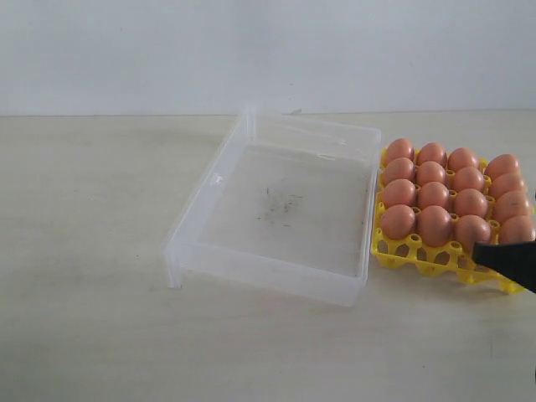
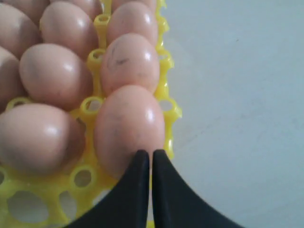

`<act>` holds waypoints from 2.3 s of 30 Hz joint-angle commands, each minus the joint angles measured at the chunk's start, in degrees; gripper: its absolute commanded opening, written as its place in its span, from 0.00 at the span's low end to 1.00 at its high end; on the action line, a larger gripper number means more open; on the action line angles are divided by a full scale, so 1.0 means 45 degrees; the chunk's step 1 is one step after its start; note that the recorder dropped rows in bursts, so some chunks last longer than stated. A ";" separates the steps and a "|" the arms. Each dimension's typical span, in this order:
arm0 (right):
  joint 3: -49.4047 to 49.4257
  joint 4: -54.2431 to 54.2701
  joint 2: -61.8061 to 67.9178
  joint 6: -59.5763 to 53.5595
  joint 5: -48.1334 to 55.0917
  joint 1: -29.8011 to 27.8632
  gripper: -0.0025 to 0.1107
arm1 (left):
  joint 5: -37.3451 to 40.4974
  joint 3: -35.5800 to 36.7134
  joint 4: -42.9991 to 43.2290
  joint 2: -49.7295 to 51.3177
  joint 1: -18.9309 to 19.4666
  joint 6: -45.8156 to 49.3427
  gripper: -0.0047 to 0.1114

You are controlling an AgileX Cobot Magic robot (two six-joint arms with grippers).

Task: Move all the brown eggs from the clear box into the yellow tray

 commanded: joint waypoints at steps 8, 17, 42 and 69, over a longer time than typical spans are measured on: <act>-0.0045 -0.0657 -0.2655 -0.0404 0.1045 -0.0014 0.02 | -0.0147 0.0072 0.0037 -0.0131 -0.0043 0.0089 0.07; -0.0045 0.0463 -0.4019 -0.1651 0.1401 -0.0040 0.02 | -0.0147 0.0072 0.0037 -0.0131 -0.0043 0.0089 0.07; 0.3528 -0.6195 -0.6592 0.3383 -0.6893 0.1796 0.02 | -0.0147 0.0072 0.0037 -0.0131 -0.0043 0.0089 0.07; 0.3528 -1.2369 -2.0539 0.8018 -0.3398 0.1796 0.02 | -0.0147 0.0072 0.0037 -0.0131 -0.0043 0.0089 0.07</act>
